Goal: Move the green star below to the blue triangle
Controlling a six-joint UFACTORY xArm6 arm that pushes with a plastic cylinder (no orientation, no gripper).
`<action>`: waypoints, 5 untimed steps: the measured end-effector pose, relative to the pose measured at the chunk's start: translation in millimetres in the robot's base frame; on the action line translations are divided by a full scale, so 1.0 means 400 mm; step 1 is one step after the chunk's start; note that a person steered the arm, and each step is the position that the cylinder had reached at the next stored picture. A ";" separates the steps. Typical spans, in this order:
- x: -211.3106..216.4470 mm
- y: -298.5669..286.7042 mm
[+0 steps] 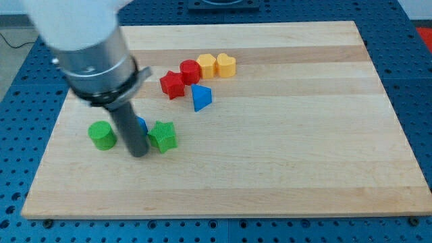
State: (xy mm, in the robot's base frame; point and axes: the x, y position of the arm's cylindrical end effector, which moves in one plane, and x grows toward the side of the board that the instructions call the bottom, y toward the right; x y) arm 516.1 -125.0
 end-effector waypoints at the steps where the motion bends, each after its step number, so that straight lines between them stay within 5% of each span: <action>1: -0.041 0.143; 3: -0.086 0.252; 5: -0.069 0.023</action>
